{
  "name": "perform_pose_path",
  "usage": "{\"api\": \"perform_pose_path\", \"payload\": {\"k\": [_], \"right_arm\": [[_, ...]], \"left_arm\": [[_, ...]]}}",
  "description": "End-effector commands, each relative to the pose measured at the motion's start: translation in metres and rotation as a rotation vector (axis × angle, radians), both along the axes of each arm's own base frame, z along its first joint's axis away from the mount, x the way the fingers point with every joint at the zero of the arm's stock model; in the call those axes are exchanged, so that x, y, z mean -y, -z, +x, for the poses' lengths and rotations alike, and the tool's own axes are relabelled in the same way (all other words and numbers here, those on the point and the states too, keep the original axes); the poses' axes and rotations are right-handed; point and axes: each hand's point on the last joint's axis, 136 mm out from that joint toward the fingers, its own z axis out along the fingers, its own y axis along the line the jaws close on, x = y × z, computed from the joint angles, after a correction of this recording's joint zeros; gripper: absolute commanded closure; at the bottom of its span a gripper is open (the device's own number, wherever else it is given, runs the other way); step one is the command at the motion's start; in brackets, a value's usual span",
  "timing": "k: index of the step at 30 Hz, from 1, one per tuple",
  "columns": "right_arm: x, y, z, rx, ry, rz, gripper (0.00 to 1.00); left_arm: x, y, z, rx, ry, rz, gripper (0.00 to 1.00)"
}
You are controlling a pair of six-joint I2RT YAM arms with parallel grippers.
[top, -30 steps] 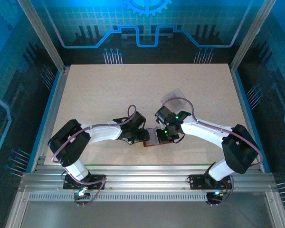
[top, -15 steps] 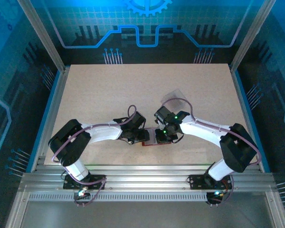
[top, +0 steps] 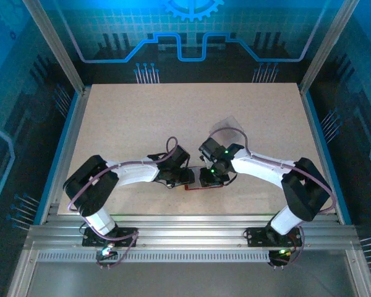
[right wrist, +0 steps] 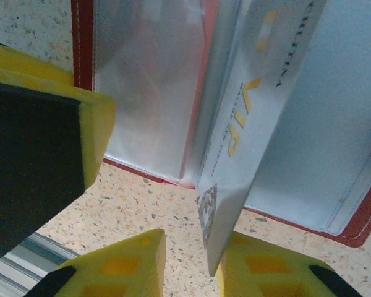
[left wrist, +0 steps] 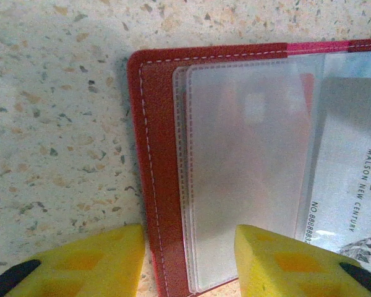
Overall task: Put the credit cards into the card holder
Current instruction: Pick up the credit card from the card slot.
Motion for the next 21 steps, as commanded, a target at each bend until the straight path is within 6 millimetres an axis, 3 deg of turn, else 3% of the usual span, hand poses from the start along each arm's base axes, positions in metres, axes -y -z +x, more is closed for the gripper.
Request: {"api": "perform_pose_path", "payload": {"k": [1,21], "right_arm": [[-0.002,-0.004,0.007,0.012,-0.011,-0.003,0.71],[0.0,-0.002,0.031,0.006,0.007,0.0,0.76]], "left_arm": [[0.005,0.009,-0.002,-0.006,0.018,-0.01,0.55],[0.003,0.016,-0.007,-0.021,0.01,-0.013,0.56]]}}
